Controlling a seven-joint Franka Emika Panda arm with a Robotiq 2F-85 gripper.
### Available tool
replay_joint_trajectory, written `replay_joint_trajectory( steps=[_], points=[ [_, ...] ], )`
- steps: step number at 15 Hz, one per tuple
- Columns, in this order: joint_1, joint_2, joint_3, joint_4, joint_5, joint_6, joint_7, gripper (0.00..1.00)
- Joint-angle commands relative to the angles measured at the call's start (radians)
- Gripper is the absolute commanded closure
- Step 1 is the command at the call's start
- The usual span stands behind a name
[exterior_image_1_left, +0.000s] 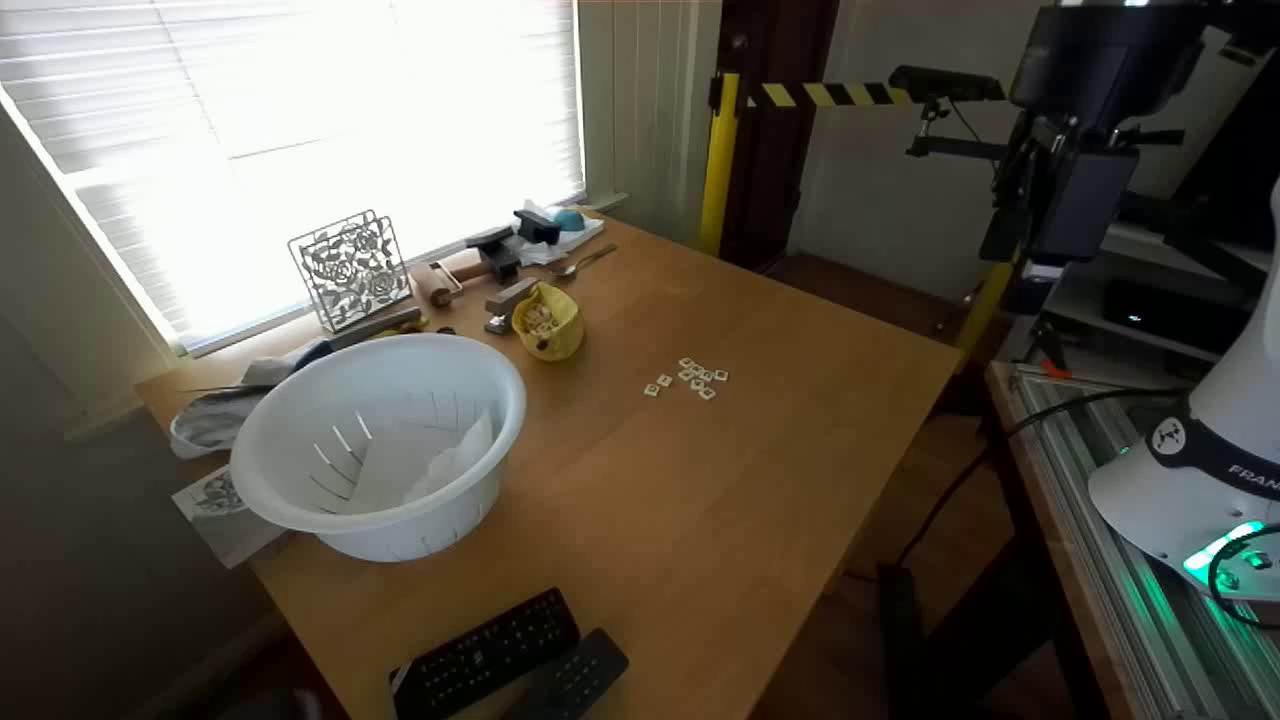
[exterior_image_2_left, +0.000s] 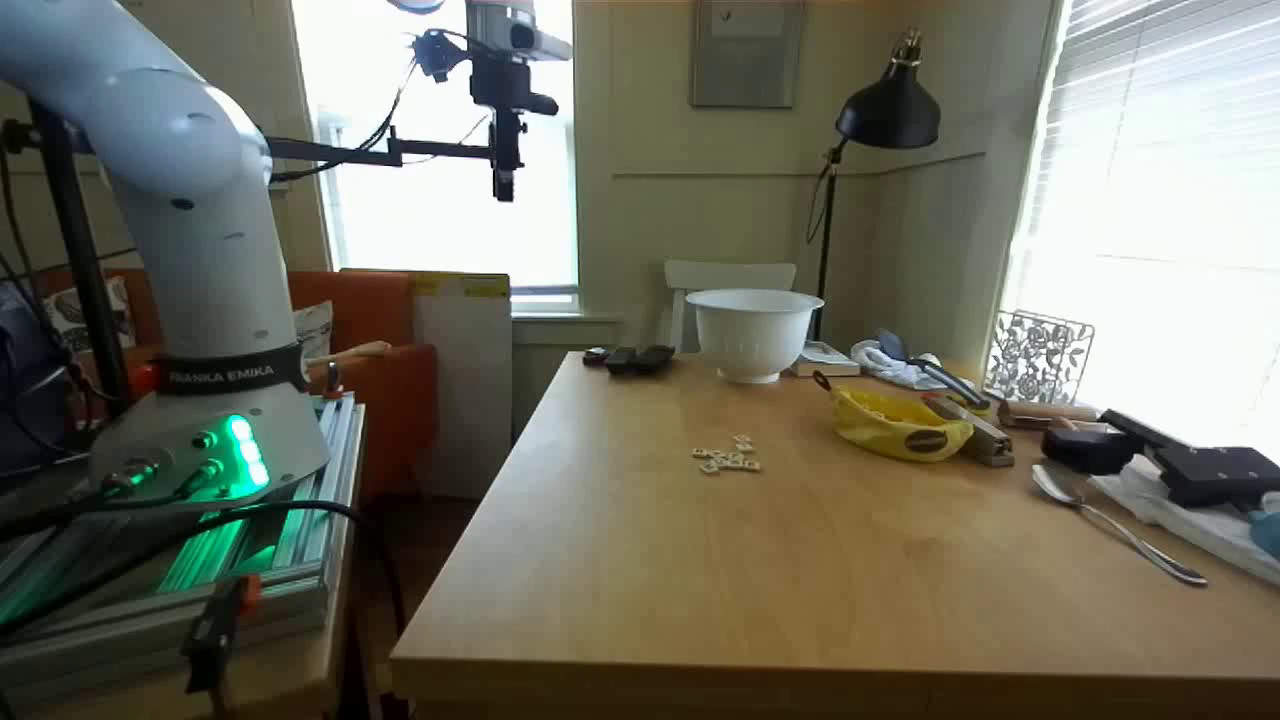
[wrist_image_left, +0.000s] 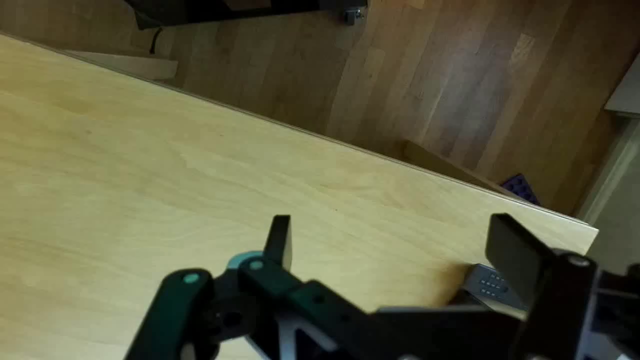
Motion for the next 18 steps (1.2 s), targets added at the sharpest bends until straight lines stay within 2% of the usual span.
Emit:
replay_joint_trajectory(
  steps=[1,7,8,11,13,15,18],
  points=[
    [-0.007,0.0,0.005,0.002,0.003,-0.003,-0.004,0.0],
    [-0.007,0.0,0.005,0.002,0.003,-0.003,-0.004,0.0],
    [-0.025,-0.048,-0.022,-0.015,-0.014,-0.05,-0.016,0.0],
    [-0.112,-0.001,-0.062,-0.023,-0.053,-0.037,0.01,0.0],
    [-0.17,0.034,-0.107,-0.03,-0.076,0.004,-0.014,0.0],
    [-0.216,0.094,-0.152,-0.039,-0.105,0.095,-0.054,0.0],
    [-0.23,0.236,-0.206,-0.037,-0.1,0.285,-0.123,0.0]
  ],
)
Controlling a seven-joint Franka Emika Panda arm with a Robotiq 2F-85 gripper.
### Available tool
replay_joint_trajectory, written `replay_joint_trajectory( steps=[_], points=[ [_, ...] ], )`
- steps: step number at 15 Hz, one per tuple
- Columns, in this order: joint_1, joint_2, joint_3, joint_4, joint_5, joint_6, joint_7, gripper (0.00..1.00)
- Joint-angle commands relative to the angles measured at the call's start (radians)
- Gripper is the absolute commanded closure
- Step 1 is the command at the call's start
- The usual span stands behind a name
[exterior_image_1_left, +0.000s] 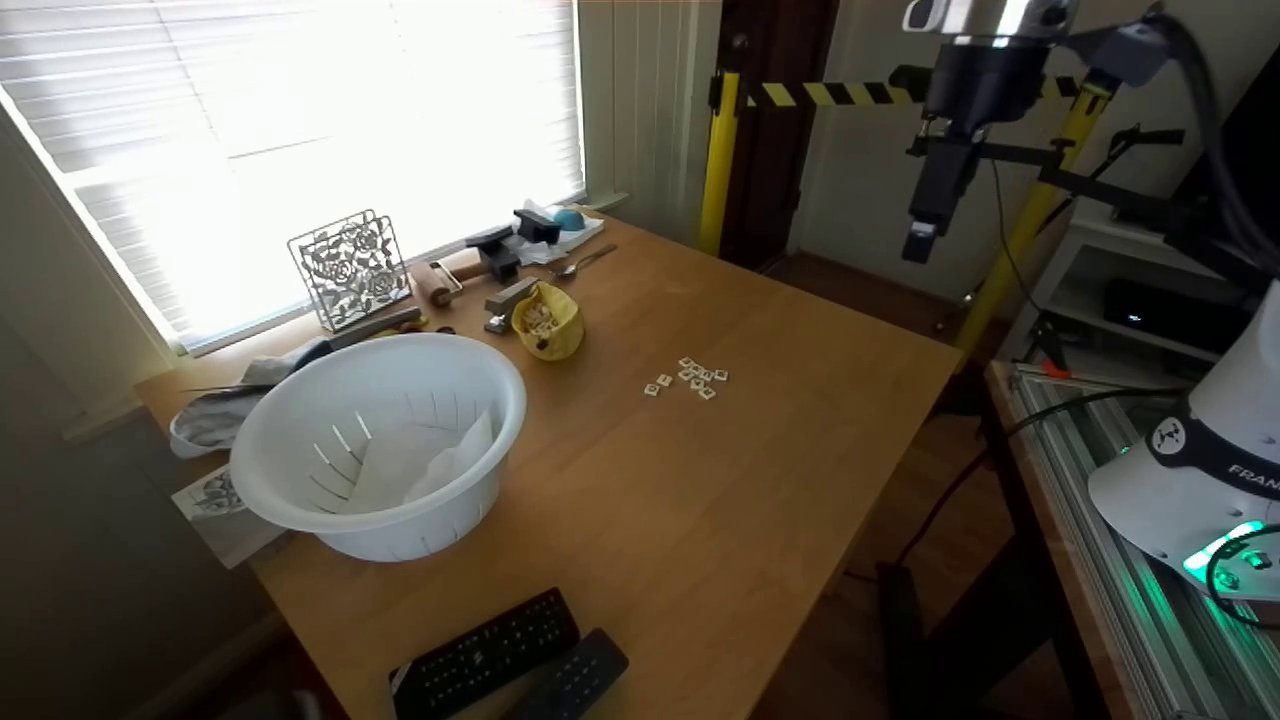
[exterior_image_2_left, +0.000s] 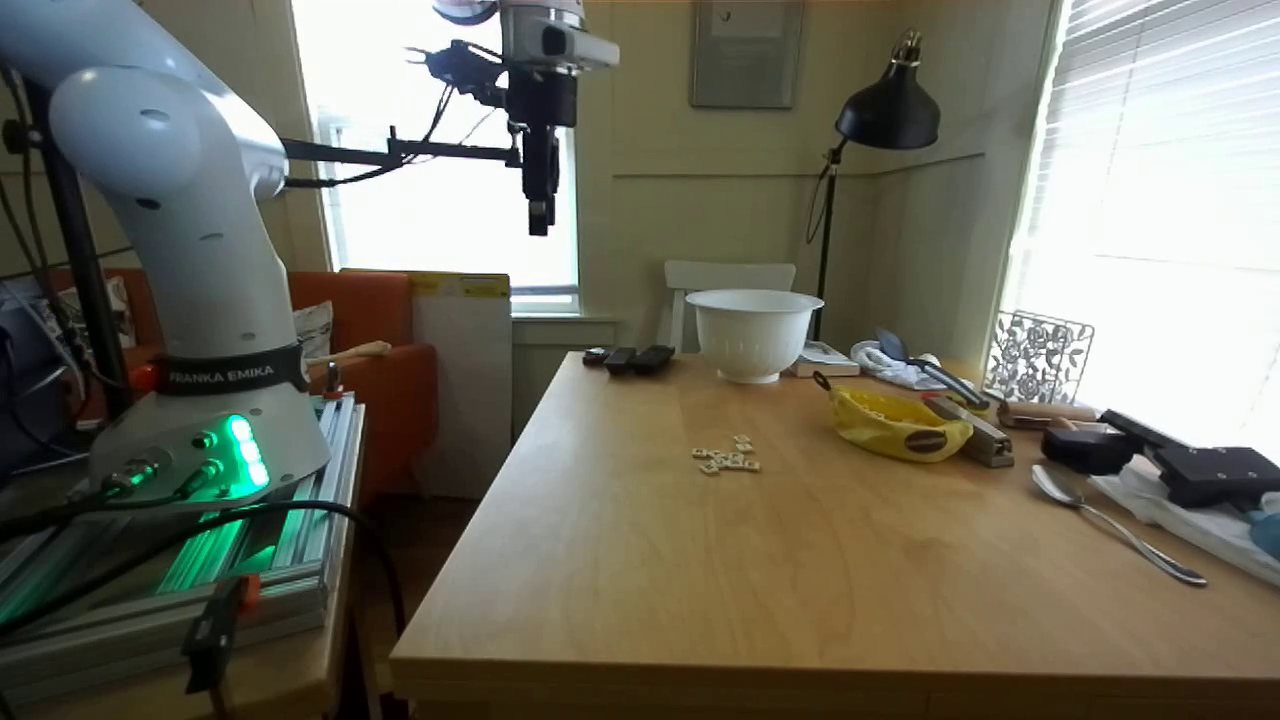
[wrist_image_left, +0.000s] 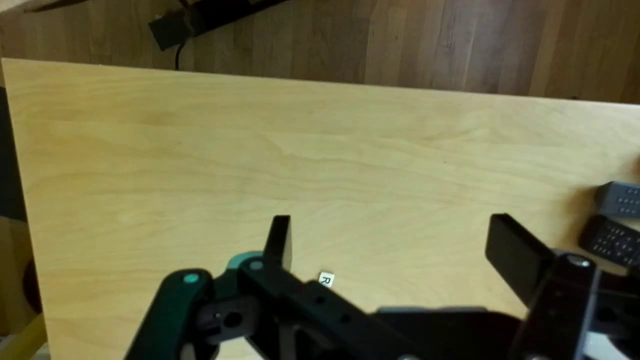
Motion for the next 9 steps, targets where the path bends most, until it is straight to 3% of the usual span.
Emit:
replay_joint_trajectory(
  steps=[1,6,9],
  points=[
    [0.002,0.199,-0.045,0.019,0.01,0.207,-0.068,0.0],
    [0.112,0.48,-0.026,0.068,0.121,0.49,-0.106,0.0],
    [0.153,0.636,0.017,0.147,0.128,0.533,-0.06,0.0]
  ],
)
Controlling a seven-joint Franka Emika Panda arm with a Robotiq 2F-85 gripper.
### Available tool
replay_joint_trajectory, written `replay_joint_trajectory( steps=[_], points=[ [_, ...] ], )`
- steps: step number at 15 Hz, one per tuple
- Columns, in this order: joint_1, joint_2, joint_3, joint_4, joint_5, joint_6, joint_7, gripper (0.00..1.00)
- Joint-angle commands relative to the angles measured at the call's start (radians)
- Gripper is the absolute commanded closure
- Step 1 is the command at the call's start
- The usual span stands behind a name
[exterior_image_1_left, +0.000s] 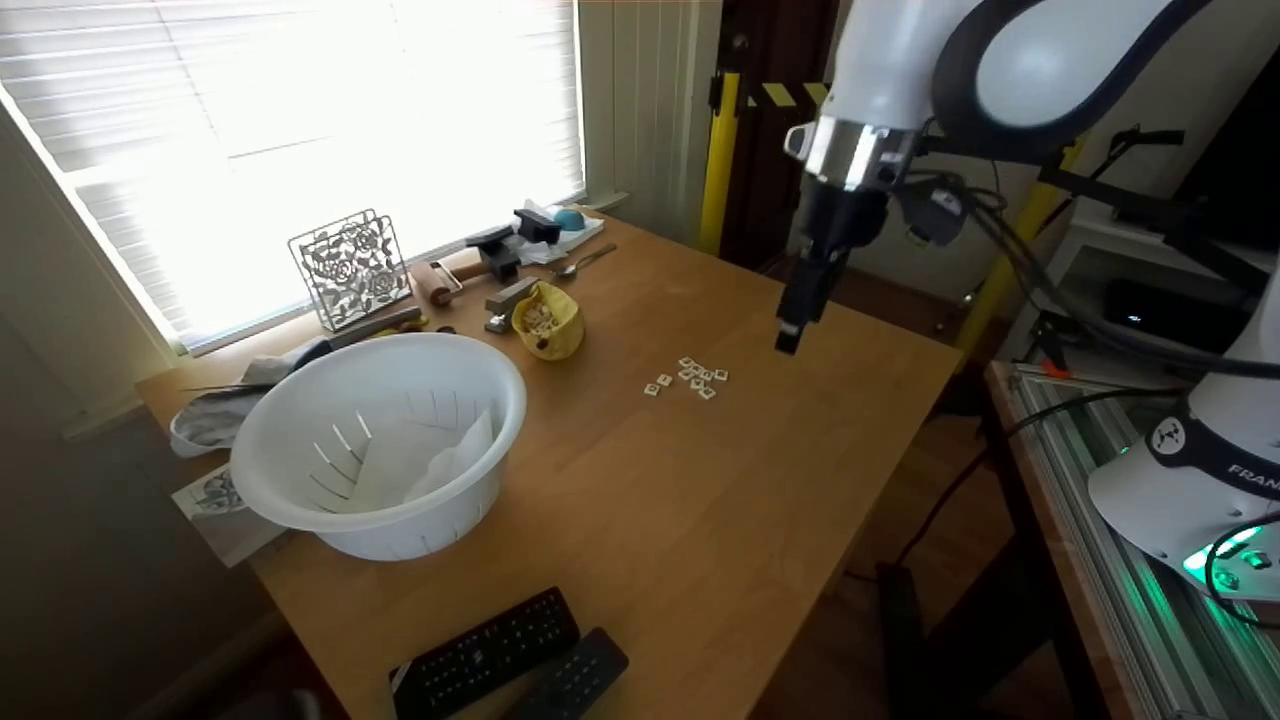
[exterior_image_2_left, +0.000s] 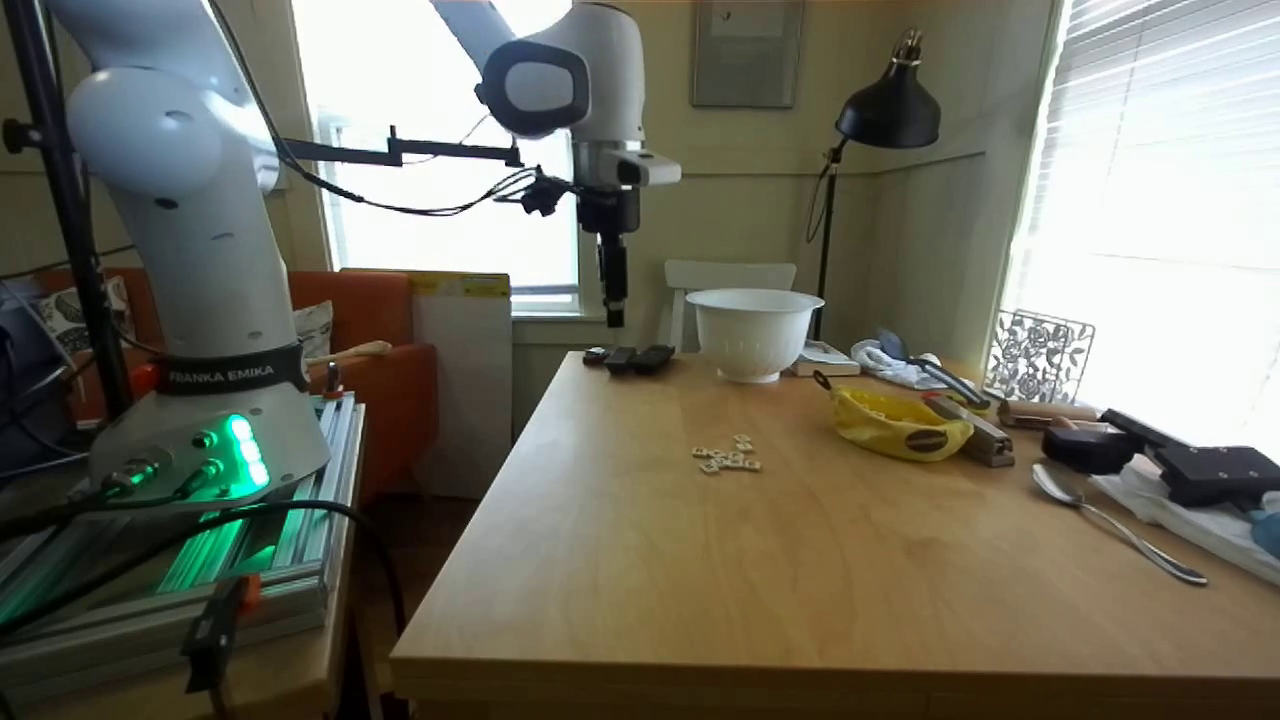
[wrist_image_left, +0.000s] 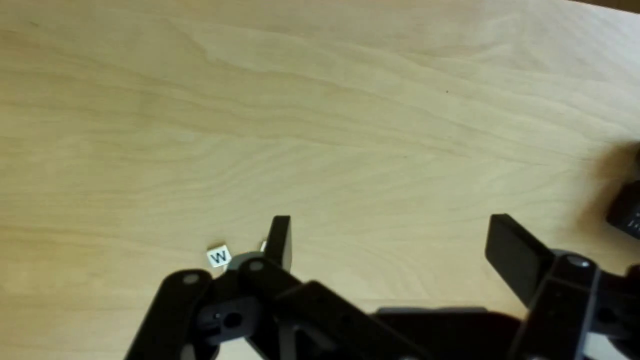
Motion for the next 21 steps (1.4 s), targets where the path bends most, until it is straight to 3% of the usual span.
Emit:
replay_joint_trajectory(
  steps=[1,4,7,16,21],
  points=[
    [0.008,0.049,0.02,0.023,0.004,0.012,0.006,0.0],
    [0.022,0.155,0.043,0.086,0.003,0.021,0.024,0.0],
    [0.021,0.168,0.041,0.099,0.002,0.021,0.024,0.0],
    [0.004,0.33,0.023,0.141,-0.088,0.373,0.077,0.0],
    [0.026,0.444,-0.062,0.187,-0.205,0.454,0.108,0.0]
  ],
)
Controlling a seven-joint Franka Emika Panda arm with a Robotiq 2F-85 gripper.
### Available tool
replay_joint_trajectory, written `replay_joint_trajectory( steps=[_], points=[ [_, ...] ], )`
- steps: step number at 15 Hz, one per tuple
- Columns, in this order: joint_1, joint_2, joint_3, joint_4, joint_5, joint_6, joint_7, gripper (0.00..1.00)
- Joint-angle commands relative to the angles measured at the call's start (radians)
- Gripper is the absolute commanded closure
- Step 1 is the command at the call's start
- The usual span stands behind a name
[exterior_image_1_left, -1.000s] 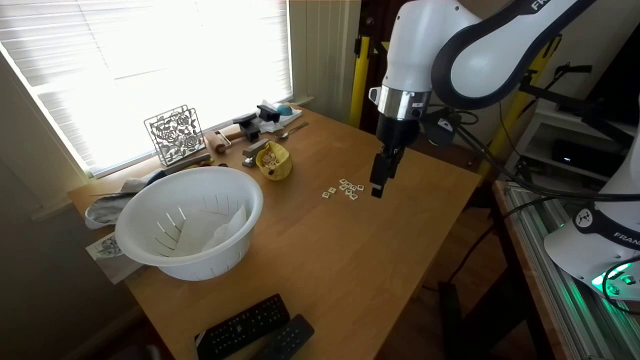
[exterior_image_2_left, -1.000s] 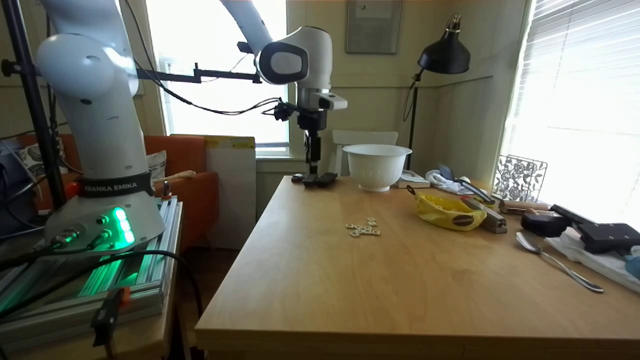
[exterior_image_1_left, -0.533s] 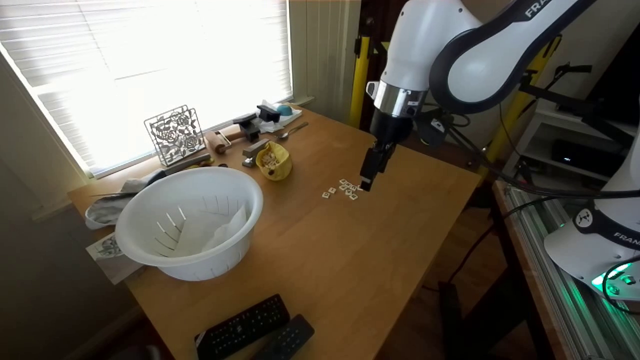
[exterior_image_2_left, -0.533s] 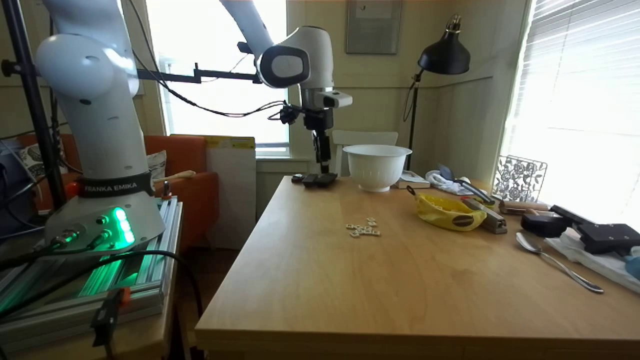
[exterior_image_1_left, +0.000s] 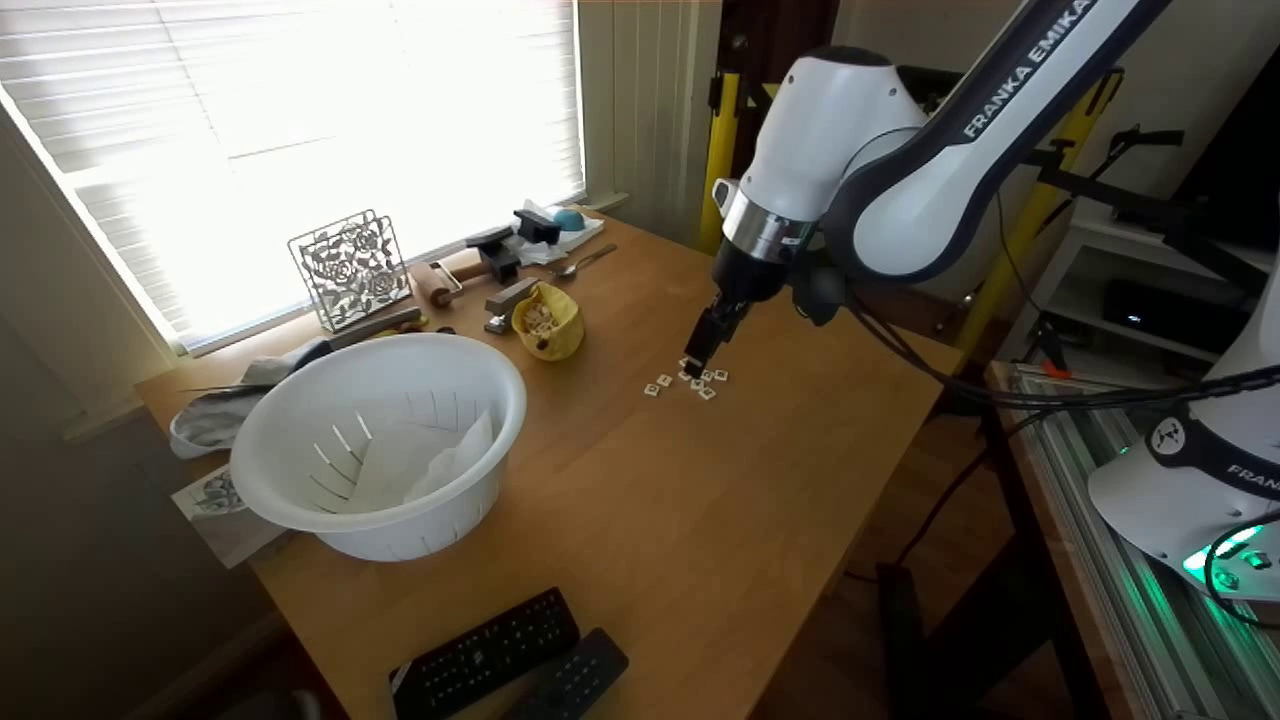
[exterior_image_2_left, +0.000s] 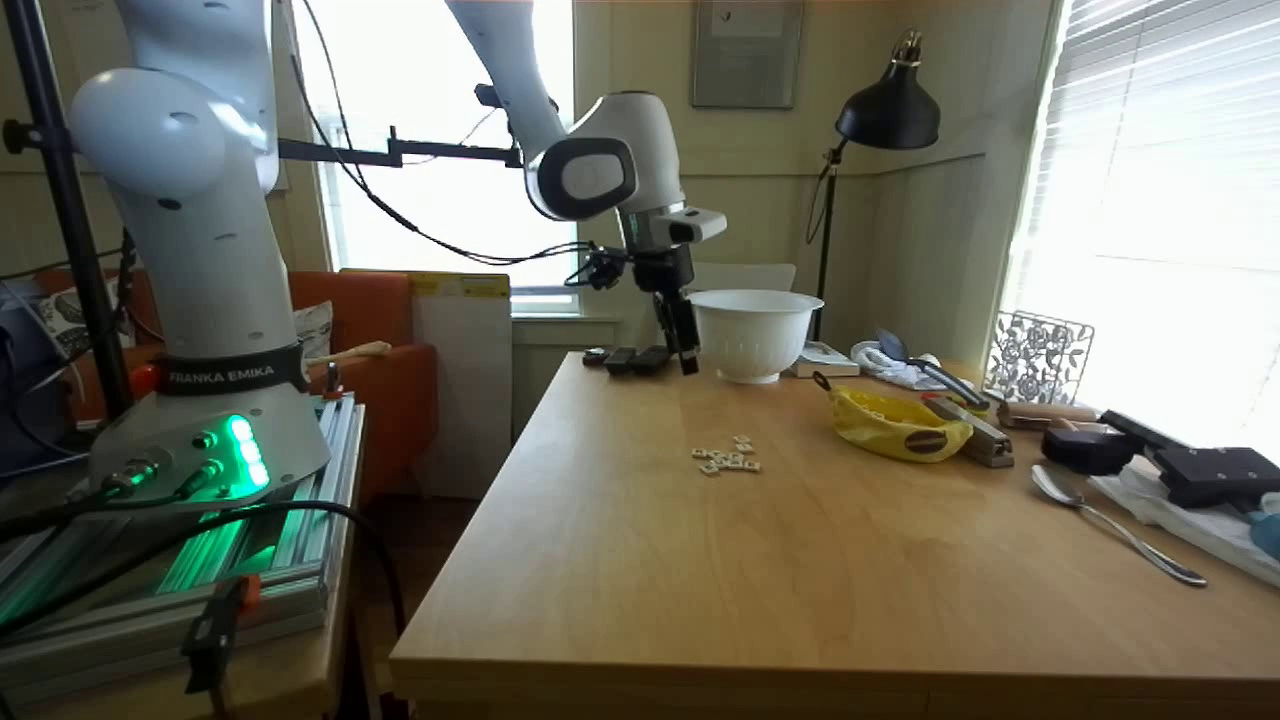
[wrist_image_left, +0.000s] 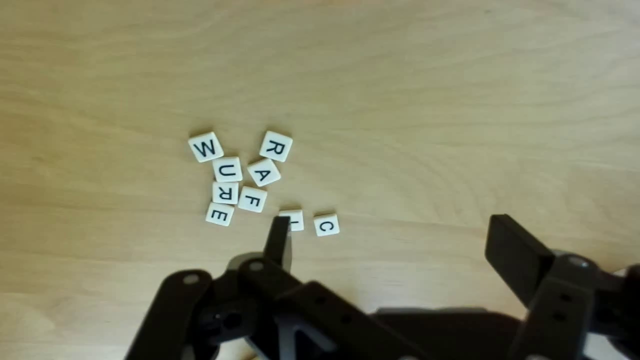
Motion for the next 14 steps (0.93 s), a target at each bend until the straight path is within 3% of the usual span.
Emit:
replay_joint_trajectory(
  steps=[1,3,5,14],
  points=[
    [0.022,0.098,-0.07,0.059,-0.086,0.043,0.041,0.0],
    [0.03,0.131,-0.1,0.079,-0.094,0.047,0.037,0.0],
    [0.031,0.163,-0.112,0.099,-0.084,0.049,0.028,0.26],
    [0.041,0.276,-0.136,0.162,-0.064,0.088,0.016,0.9]
  ],
)
